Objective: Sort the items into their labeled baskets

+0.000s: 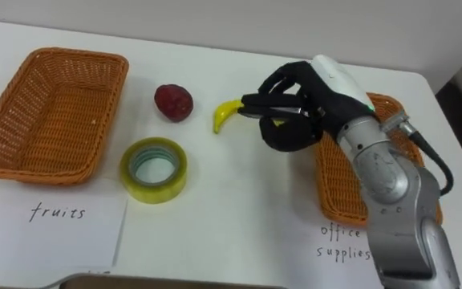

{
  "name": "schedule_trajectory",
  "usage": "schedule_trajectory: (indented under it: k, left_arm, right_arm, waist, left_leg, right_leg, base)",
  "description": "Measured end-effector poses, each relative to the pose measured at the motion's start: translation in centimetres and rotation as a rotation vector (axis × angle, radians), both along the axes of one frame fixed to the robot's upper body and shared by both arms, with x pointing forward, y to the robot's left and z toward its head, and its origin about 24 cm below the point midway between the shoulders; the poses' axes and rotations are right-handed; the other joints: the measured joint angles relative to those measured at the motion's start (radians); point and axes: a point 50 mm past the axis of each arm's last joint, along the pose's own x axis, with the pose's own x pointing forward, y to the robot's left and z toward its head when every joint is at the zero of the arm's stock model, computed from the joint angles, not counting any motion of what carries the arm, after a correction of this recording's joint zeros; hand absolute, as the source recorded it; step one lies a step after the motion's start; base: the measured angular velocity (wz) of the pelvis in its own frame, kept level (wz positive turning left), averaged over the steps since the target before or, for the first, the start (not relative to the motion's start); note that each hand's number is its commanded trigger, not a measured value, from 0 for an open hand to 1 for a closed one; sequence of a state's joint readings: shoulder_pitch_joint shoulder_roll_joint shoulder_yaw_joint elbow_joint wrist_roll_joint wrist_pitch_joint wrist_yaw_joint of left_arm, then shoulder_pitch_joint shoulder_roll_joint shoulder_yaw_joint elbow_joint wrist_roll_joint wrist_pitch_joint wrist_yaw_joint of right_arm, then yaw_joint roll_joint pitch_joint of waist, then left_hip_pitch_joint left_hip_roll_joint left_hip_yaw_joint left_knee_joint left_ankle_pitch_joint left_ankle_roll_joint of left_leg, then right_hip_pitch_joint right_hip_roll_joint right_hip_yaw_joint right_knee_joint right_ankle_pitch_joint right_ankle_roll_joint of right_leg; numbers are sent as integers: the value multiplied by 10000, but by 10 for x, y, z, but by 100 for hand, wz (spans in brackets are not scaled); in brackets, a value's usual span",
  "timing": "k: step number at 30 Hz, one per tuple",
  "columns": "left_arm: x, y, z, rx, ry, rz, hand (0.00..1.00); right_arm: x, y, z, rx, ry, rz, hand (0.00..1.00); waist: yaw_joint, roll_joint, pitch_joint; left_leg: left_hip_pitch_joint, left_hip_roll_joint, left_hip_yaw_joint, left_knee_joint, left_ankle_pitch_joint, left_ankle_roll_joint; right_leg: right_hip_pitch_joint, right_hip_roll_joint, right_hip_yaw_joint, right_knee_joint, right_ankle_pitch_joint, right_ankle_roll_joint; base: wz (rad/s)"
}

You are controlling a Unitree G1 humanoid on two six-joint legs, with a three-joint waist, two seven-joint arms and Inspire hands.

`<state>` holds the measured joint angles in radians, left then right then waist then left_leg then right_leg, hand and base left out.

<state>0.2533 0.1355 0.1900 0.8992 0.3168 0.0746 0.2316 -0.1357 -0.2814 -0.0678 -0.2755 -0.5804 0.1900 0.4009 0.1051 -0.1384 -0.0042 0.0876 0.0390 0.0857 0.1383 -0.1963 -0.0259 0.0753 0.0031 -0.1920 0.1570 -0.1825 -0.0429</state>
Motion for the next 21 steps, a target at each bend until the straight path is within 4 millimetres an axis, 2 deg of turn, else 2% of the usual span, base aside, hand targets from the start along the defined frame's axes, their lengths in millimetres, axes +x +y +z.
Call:
schedule_trajectory:
  k: [2, 5, 9, 21]
  left_arm:
    - [-5, -1, -1, -48, 144, 79, 0]
    - [-7, 0, -1, -74, 204, 199, 0]
    - [-10, 0, -3, -139, 333, 335, 0]
    - [-14, -3, -5, -346, 490, 329, 0]
  right_arm:
    - [0, -3, 2, 34, -156, -193, 100]
    - [-1, -5, 4, 130, -348, -305, 100]
    - [-1, -7, 6, 246, -437, -367, 100]
    - [-4, -25, 18, 874, -1732, -1361, 100]
  waist:
    - [-35, -3, 4]
    - [-128, -63, -32]
    - [-201, -114, 12]
    - [-331, -93, 54]
  left_leg:
    - [118, -3, 2, -1, 0, 0]
    - [118, 3, -5, 0, 0, 0]
    - [106, 1, 9, 63, 0, 1]
    - [54, -7, 84, 74, -1, 1]
  right_leg:
    - [124, -5, -4, -9, 0, 0]
    - [136, 0, -26, -11, 0, 0]
    - [142, -5, -24, 4, 0, 0]
    - [91, -12, -22, -67, -2, 1]
  base:
    - [0]
    - [0]
    - [0]
    - [-1]
